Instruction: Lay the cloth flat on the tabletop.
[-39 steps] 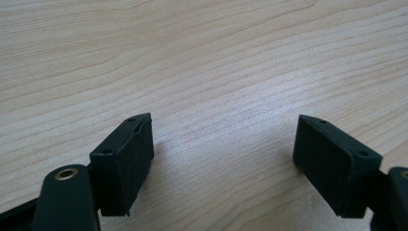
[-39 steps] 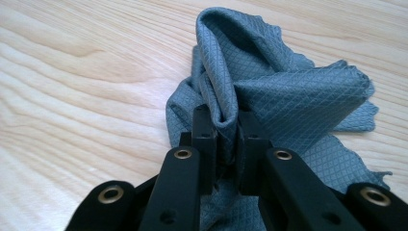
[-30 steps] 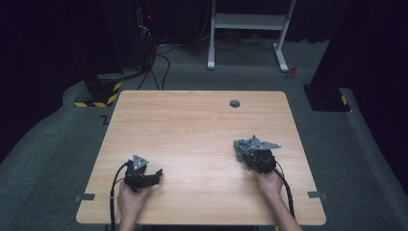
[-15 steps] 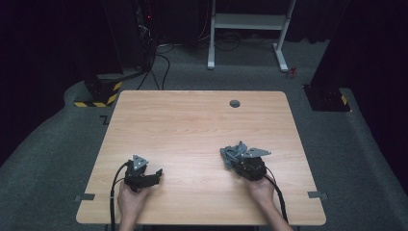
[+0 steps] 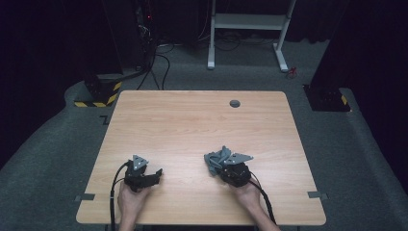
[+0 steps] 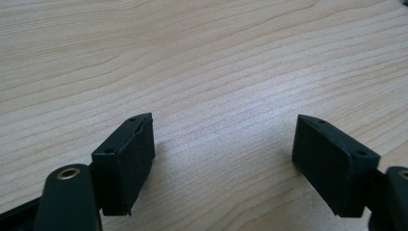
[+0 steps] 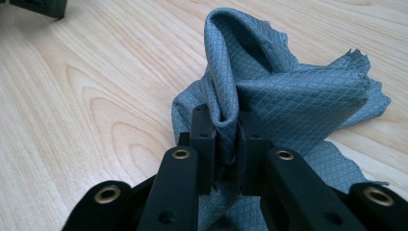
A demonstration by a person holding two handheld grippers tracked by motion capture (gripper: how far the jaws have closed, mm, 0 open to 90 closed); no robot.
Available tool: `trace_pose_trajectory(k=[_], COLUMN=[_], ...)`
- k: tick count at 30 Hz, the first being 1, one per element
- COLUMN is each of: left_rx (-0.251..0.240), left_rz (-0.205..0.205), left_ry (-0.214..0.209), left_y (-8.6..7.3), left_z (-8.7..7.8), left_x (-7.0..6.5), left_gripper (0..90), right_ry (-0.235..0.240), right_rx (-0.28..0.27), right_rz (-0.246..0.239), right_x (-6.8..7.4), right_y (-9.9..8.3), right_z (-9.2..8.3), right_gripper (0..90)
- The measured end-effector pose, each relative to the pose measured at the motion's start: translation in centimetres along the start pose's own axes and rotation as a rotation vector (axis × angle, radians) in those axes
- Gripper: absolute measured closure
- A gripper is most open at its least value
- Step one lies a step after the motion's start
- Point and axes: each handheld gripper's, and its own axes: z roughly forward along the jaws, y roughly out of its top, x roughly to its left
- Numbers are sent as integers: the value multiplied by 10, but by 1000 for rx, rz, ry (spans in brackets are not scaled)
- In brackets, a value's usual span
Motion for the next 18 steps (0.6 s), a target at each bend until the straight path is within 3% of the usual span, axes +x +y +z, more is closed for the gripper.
trace_pose_trajectory(k=[8, 11, 15, 18], left_rx=[1, -2, 4, 10], left_rz=[5, 12, 36, 41], left_ry=[-6, -17, -33, -64], left_y=[1, 2, 4, 7], left_z=[1, 1, 2, 2], left_x=[-2, -3, -5, -8], left_gripper=[232, 237, 278, 300], right_ry=[14, 31, 50, 36], right_rx=[2, -6, -43, -74], right_rz=[-12, -18, -10, 1], right_x=[8, 8, 7, 0], right_y=[-4, -5, -10, -19], right_z=[5, 3, -13, -29], right_gripper=[747, 661, 607, 647])
